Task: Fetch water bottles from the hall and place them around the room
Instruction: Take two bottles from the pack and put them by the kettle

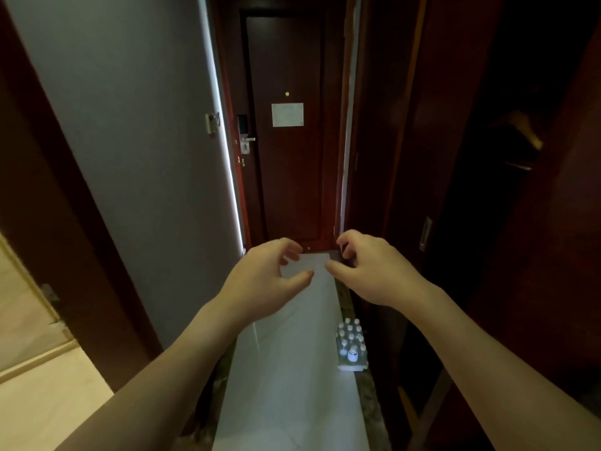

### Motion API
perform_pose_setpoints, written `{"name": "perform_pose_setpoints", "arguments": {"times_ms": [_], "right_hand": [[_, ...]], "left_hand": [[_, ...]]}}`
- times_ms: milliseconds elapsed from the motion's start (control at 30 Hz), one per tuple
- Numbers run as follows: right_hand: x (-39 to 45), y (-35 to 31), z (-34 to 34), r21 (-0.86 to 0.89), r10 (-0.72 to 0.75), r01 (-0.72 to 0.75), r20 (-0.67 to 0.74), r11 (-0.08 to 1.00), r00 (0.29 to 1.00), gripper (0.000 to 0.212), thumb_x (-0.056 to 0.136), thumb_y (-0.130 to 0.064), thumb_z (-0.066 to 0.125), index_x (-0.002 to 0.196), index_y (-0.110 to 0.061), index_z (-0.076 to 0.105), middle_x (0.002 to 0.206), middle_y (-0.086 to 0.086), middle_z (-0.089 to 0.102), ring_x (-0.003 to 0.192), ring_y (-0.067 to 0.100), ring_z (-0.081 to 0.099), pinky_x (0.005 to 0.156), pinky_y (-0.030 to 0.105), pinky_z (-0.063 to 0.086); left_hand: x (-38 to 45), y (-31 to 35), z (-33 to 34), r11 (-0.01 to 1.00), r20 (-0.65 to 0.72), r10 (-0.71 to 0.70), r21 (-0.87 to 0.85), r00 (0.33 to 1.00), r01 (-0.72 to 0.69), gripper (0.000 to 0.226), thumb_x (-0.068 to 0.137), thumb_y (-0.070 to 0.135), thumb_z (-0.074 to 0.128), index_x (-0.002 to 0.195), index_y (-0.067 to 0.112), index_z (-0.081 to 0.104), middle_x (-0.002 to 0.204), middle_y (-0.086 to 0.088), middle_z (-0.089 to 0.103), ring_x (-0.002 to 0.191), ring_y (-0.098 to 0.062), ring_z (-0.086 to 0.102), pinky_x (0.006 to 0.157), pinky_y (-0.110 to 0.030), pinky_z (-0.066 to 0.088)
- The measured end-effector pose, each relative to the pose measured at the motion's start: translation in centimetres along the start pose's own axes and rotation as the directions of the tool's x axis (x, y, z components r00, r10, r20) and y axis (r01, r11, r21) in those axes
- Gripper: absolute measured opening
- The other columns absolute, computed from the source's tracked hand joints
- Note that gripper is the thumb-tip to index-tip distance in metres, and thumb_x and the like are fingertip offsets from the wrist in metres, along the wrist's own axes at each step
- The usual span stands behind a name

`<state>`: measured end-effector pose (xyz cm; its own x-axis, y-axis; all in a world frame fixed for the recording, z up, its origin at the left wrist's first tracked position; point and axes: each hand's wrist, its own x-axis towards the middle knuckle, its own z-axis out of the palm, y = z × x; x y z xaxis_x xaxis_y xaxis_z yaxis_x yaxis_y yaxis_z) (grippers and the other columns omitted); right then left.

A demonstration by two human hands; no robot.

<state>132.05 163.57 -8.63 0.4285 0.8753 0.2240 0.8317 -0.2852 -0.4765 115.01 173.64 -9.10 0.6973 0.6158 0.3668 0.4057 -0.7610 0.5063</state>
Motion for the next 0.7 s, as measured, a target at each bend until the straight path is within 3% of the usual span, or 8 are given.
{"name": "perform_pose_setpoints", "arguments": {"times_ms": [367,500,633,700], "right_hand": [[17.0,5.6,8.6,-0.028,0.163,-0.162,0.041,0.986,0.986,0.053,0.086,-0.053,0.061,0.131,-0.025,0.051,0.110,-0.008,0.060,0.095,0.011,0.060,0.084,0.035,0.055],[23.1,7.7,10.7,-0.024,0.261,-0.261,0.038,0.965,0.964,0.056,0.086,-0.054,0.061,0.133,-0.025,0.051,0.113,-0.008,0.062,0.097,0.011,0.061,0.084,0.034,0.055],[27.6,11.1,12.5,-0.003,0.353,-0.353,0.014,0.935,0.935,0.054,0.085,-0.053,0.062,0.131,-0.026,0.053,0.109,-0.012,0.061,0.098,0.010,0.061,0.084,0.032,0.054],[29.1,13.2,13.3,0.027,0.412,-0.412,0.006,0.911,0.911,0.053,0.085,-0.052,0.063,0.129,-0.026,0.054,0.107,-0.011,0.062,0.096,0.010,0.061,0.083,0.032,0.054]], "left_hand": [[16.6,-14.6,6.1,0.997,0.081,0.034,-0.069,0.996,-0.029,0.044,0.083,0.044,0.069,0.121,0.023,0.062,0.110,0.011,0.065,0.098,-0.005,0.060,0.081,-0.023,0.050],[24.2,-18.4,9.0,0.991,0.138,0.085,-0.116,0.987,-0.070,0.042,0.083,0.045,0.068,0.118,0.024,0.063,0.109,0.011,0.066,0.095,-0.005,0.060,0.080,-0.027,0.052],[30.4,-20.6,13.8,0.981,0.258,0.135,-0.169,0.957,-0.093,0.044,0.084,0.042,0.069,0.122,0.022,0.062,0.112,0.008,0.065,0.092,-0.001,0.055,0.070,-0.005,0.037],[32.6,-21.2,16.3,0.978,0.308,0.156,-0.184,0.938,-0.103,0.044,0.084,0.039,0.070,0.123,0.021,0.062,0.113,0.006,0.066,0.091,-0.001,0.053,0.066,-0.002,0.033]]}}
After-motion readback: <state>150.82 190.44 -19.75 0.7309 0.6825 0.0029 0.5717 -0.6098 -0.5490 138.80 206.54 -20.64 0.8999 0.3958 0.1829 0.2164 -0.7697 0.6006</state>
